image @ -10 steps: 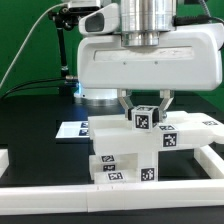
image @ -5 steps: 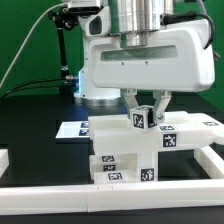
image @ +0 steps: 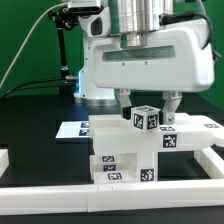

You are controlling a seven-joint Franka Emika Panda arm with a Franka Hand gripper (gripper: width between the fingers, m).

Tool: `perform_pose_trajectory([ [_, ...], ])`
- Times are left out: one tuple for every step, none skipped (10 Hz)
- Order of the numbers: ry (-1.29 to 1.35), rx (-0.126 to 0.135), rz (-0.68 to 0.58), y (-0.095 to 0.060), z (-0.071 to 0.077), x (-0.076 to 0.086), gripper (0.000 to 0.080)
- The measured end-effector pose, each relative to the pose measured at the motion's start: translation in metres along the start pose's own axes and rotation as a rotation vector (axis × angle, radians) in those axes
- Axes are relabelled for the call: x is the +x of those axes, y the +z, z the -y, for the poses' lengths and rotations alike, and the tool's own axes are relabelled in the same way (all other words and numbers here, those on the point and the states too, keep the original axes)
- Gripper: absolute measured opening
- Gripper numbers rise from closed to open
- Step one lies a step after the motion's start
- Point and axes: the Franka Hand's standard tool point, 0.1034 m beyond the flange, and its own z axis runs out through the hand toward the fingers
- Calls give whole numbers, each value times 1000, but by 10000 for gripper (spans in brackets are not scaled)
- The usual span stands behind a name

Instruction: Assemble chair

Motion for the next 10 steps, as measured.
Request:
perform_pose_trajectory([
  [-157, -11, 2, -1, 2, -1, 644],
  [-373, -26, -3, -1, 4, -3, 648],
  [-465, -26, -2, -1, 4, -4, 648],
  [-541, -26, -2, -1, 3, -2, 649],
  [-602, -27, -1, -1, 3, -2, 649],
  [-684, -27, 0, -1, 3, -2, 649],
  [-788, -35, -2, -1, 2, -1, 649],
  [-945, -54, -7, -1, 3, -1, 649],
  [-1066, -60, -10, -1, 4, -1, 649],
  [-1075, -61, -10, -1, 2, 1, 649],
])
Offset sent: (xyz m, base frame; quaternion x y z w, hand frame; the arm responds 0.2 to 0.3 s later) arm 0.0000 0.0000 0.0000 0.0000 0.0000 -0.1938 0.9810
